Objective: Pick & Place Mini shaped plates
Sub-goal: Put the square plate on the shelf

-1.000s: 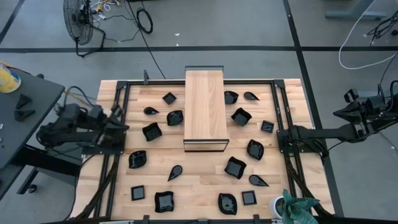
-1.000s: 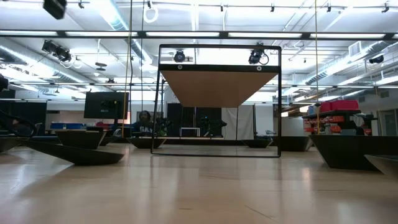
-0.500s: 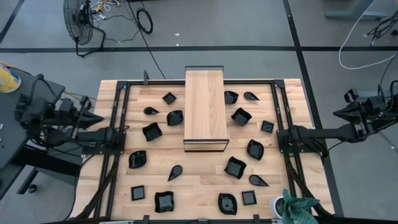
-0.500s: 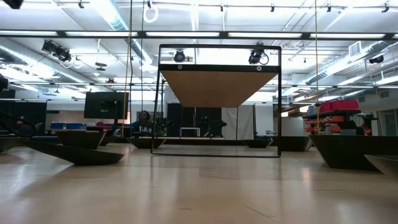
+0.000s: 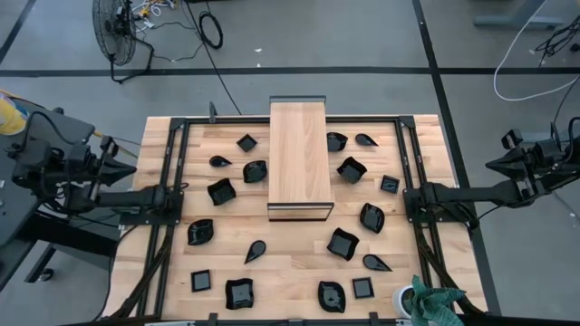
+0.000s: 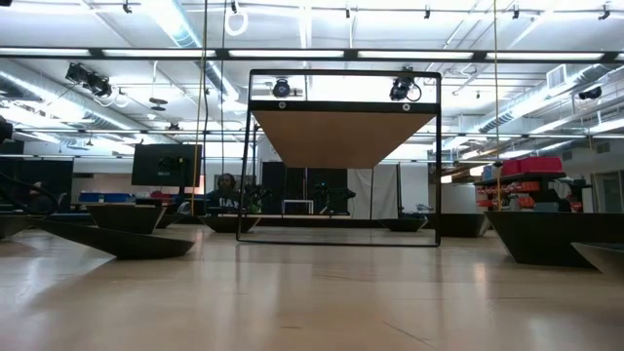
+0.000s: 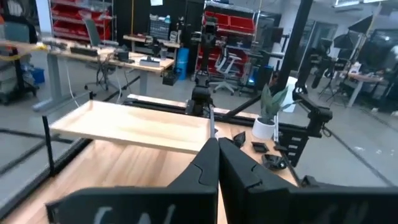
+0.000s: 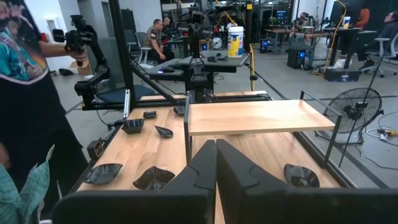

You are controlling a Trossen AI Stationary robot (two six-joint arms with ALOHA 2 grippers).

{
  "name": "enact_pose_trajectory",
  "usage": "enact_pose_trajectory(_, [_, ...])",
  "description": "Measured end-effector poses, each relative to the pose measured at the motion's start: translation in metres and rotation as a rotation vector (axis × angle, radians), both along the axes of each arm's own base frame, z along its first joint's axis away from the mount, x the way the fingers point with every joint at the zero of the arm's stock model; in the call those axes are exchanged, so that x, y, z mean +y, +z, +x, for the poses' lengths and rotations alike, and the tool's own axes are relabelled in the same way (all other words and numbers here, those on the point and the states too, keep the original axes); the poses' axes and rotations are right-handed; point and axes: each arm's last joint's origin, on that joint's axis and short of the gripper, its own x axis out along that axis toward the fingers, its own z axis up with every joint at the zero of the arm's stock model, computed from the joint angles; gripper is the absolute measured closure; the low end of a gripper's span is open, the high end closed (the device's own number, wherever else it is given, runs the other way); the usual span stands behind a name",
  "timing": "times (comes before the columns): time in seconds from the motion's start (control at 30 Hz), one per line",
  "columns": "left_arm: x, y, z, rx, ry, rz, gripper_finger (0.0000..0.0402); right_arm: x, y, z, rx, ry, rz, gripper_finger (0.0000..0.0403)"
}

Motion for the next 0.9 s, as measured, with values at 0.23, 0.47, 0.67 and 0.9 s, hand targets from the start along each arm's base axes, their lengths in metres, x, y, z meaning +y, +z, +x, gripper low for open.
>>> enact_pose_trajectory(0.23, [0.0, 0.0, 0.0, -0.003, 0.001, -0.044, 0.0397, 0.0, 0.0, 0.0, 0.0, 0.0, 0.0, 0.0392])
enact_pose_trajectory(0.47, [0.0018, 0.0015, 0.0001, -0.02, 0.063, -0.043, 0.0362, 0.0, 0.0, 0.0, 0.0, 0.0, 0.0, 0.0392])
enact_pose_trajectory(0.67, [0.0041, 0.0047, 0.0019, -0.056, 0.14, -0.037, 0.0329, 0.0, 0.0, 0.0, 0.0, 0.0, 0.0, 0.0392])
enact_pose_trajectory(0.9, [0.0046, 0.0043, 0.0018, -0.052, 0.157, -0.037, 0.031, 0.0, 0.0, 0.0, 0.0, 0.0, 0.0, 0.0392])
